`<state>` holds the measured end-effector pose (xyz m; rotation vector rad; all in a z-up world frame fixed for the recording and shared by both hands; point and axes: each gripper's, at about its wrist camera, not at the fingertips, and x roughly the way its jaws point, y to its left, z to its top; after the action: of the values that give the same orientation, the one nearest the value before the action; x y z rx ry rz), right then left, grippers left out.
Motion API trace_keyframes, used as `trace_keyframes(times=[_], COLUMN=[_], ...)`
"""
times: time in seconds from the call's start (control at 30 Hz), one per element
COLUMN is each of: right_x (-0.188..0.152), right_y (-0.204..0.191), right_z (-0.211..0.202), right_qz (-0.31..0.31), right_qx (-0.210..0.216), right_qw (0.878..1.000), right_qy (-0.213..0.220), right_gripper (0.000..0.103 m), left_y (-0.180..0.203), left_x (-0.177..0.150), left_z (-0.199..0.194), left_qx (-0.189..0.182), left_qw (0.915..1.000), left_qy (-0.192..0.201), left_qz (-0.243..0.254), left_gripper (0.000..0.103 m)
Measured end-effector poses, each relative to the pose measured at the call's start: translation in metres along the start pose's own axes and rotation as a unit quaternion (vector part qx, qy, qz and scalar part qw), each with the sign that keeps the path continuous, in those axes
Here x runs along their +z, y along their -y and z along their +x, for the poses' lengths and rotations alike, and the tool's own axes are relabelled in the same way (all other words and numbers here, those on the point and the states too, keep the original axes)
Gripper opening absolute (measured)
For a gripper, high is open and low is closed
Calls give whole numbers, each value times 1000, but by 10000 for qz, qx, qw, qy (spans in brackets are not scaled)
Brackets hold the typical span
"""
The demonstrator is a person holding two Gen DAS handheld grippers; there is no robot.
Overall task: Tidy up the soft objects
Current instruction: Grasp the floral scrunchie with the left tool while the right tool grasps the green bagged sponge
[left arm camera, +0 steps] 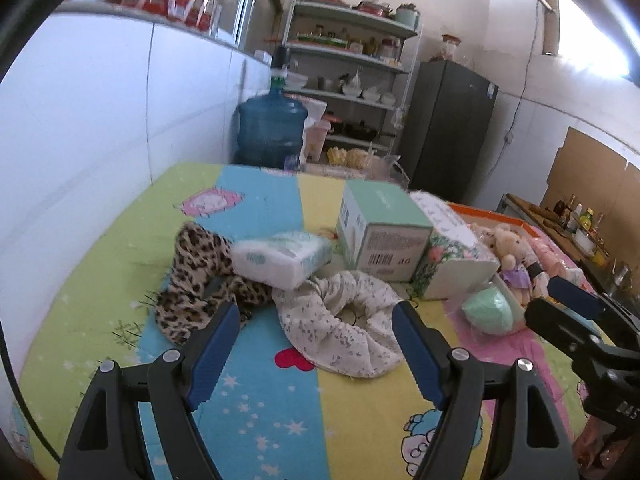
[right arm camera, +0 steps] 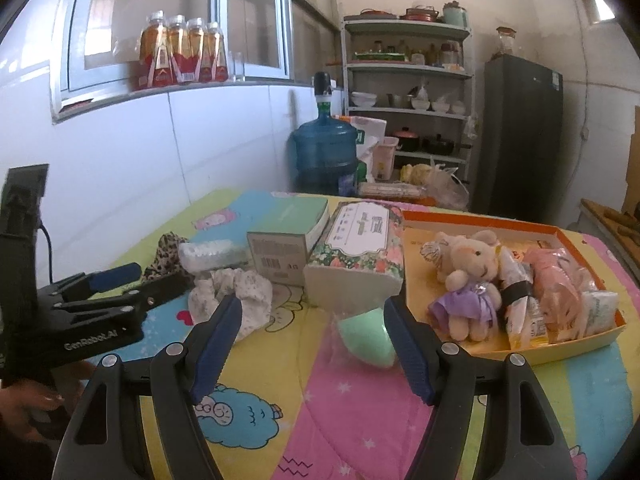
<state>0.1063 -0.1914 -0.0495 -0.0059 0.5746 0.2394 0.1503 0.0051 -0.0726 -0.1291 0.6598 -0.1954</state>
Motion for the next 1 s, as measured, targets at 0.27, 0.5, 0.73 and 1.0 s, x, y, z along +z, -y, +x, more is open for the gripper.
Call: trace_keyframes(times=[0.27,0.5,0.73,1.0], right_x=[-2,-3,-5,-5], right_y=[8,18,26,27], right_z=[13,25,37,51], right_qz=[22,123,191,102], right_qx=[69,284,333,272], right_qw=[9999,9993,9986,9977], right_qy=[-114,-212,-367,-605], right_gripper=[75,75,75,75], left_y=[-4,-11,-15,-17], left_x=[0,-1,-2,-3], left_z=[36,53,57,53], left_qx=[195,68,-155,-476], left_qw=[9987,9961,9955,9948], left_qy=[-449,-794,-777,-701], left_qz=[-161,-388,-516,-560], left_gripper=[78,77,42,32])
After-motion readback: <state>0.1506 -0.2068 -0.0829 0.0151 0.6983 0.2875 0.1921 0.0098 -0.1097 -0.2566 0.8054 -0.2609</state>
